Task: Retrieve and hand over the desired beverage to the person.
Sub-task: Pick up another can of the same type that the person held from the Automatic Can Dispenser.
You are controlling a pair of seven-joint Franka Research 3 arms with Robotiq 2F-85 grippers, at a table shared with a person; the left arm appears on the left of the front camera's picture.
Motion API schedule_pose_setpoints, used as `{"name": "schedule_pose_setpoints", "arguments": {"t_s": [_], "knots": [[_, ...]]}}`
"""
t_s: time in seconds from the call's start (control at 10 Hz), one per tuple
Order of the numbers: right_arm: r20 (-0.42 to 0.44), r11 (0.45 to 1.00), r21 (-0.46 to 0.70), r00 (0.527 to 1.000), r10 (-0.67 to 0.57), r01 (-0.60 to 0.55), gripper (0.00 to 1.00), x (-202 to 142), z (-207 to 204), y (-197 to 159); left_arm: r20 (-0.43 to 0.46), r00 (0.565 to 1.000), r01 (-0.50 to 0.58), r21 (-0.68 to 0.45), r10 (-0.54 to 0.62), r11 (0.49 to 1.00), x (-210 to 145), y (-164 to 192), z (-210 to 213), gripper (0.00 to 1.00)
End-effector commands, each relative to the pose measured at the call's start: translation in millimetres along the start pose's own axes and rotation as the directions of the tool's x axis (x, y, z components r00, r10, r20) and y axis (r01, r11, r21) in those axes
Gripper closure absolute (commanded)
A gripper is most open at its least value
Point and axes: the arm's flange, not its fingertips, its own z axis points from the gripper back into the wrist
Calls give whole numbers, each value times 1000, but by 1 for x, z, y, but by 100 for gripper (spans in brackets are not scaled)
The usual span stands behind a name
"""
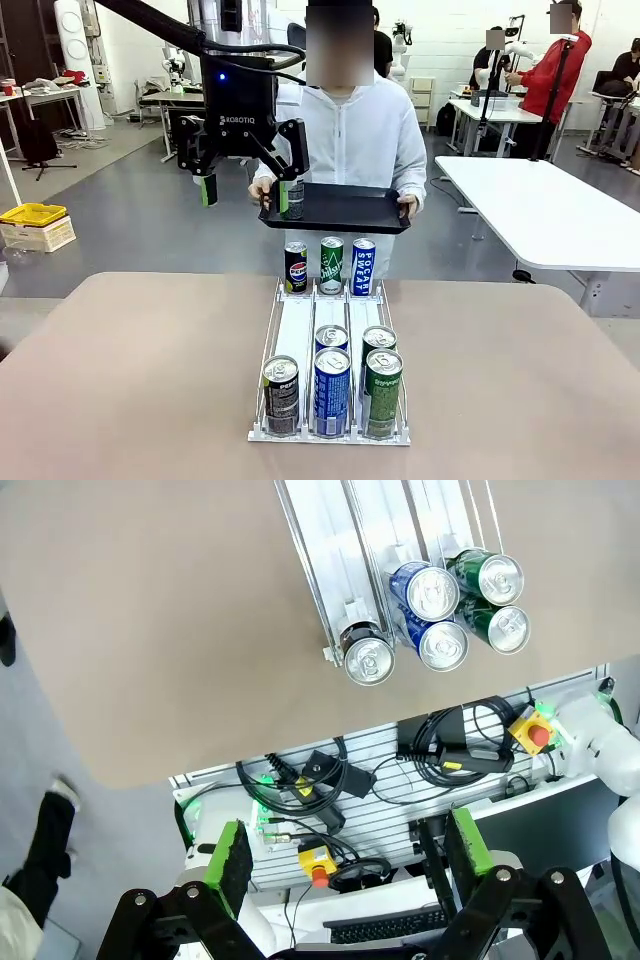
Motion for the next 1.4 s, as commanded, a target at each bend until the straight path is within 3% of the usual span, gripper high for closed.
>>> {"name": "schedule_pose_setpoints", "arguments": {"t_s": [0.0, 0.1, 0.3, 0.5, 0.7, 0.9, 1.0, 1.1, 1.3], "knots": [[17, 999, 33, 1000, 6, -7, 0, 2, 0, 0, 9, 1000, -2, -4, 2, 1000, 0, 0, 1, 0], [17, 999, 33, 1000, 6, -7, 0, 2, 0, 0, 0, 1000, 0, 0, 0, 1000, 0, 0, 0, 0], [17, 999, 33, 1000, 6, -7, 0, 2, 0, 0, 49, 982, 184, -58, -182, 981, -11, 75, -2, 0], [17, 999, 33, 1000, 6, -7, 0, 2, 0, 0, 146, 951, 292, -139, -272, 946, -35, 163, -9, 0], [17, 999, 33, 1000, 6, -7, 0, 2, 0, 0, 303, 898, 389, -204, -320, 898, -72, 238, -30, 0], [17, 999, 33, 1000, 6, -7, 0, 2, 0, 0, 526, 834, 342, -253, -168, 905, -97, 273, -34, 0], [17, 999, 33, 1000, 6, -7, 0, 2, 0, 0, 597, 795, 315, -261, -104, 912, -114, 278, -30, 0], [17, 999, 33, 1000, 6, -7, 0, 2, 0, 0, 655, 753, 301, -250, -68, 920, -124, 280, -18, 0], [17, 999, 33, 1000, 6, -7, 0, 2, 0, 0, 691, 716, 332, -217, -95, 918, -139, 278, 0, 0]]}}
